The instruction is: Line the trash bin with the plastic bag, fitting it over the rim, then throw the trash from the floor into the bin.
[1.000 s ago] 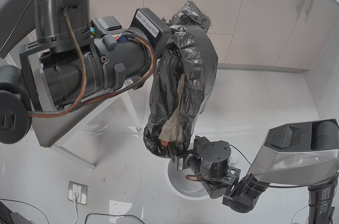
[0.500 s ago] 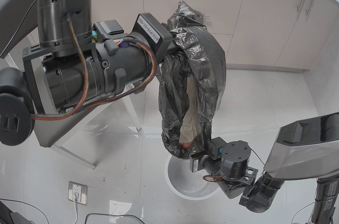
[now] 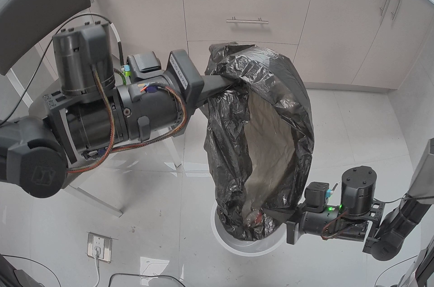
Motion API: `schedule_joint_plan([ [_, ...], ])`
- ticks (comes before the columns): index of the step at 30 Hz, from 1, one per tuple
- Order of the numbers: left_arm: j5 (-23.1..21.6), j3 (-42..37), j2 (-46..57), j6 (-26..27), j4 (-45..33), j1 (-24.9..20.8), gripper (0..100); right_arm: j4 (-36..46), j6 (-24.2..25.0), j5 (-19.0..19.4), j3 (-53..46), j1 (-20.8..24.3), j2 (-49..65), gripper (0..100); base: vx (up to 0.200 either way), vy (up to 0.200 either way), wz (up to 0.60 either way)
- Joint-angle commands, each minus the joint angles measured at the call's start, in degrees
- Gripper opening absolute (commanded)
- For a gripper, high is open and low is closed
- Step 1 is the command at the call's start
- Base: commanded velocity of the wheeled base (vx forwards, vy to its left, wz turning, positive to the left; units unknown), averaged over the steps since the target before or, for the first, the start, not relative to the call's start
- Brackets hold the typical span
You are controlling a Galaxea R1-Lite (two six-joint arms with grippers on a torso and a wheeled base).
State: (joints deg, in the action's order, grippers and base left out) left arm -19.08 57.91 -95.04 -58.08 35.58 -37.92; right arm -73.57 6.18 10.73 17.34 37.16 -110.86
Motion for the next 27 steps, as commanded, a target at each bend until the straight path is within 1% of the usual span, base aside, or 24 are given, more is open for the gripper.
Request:
schedule_joint_plan([
  [1,-4.7,-4.9,-7.4,-0.2,8.0,2.9,0,7.2,1.6,11.0,-4.8,-5.3,11.4,0,0.000,0.000,0.00],
  [4,-5.0,-5.1,-8.6,-0.2,8.1,2.6,0,8.4,3.1,14.3,-5.3,-6.5,11.5,0,0.000,0.000,0.00],
  [8,-5.1,-5.2,-9.1,-0.3,8.2,2.2,0,8.5,4.3,20.8,-6.9,-8.3,11.5,0,0.000,0.000,0.00],
  [9,-5.1,-5.2,-9.2,-0.3,8.2,2.1,0,8.5,4.4,21.0,-7.0,-8.3,11.5,0,0.000,0.000,0.00],
  [10,-5.1,-5.3,-9.4,-0.5,8.1,1.8,0,8.5,5.3,22.5,-8.5,-8.2,11.5,0,0.000,0.000,0.00],
  [15,-5.1,-7.2,-9.4,-0.5,8.2,0.9,0,8.4,6.8,23.5,-12.1,-7.4,12.6,0,0.000,0.000,0.00],
  [18,-5.0,-8.3,-9.3,-1.6,8.2,0.1,0,8.4,8.4,24.3,-15.0,-6.0,14.2,0,0.000,0.000,0.00],
  [20,-5.0,-9.0,-9.2,-4.4,8.2,-0.9,0,8.4,10.0,25.8,-16.7,-4.5,15.8,0,0.000,0.000,0.00],
  [22,-4.9,-9.7,-9.2,-6.1,8.2,-1.5,0,8.4,11.1,26.0,-17.3,-3.1,16.3,0,0.000,0.000,0.00],
  [25,-4.9,-11.3,-9.2,-6.6,8.2,-2.2,0,8.5,14.1,26.0,-17.3,-1.0,16.6,0,0.000,0.000,0.00],
  [27,-4.9,-12.3,-9.1,-6.7,8.4,-2.5,0,8.5,15.0,25.9,-17.3,0.2,16.6,0,0.000,0.000,0.00],
])
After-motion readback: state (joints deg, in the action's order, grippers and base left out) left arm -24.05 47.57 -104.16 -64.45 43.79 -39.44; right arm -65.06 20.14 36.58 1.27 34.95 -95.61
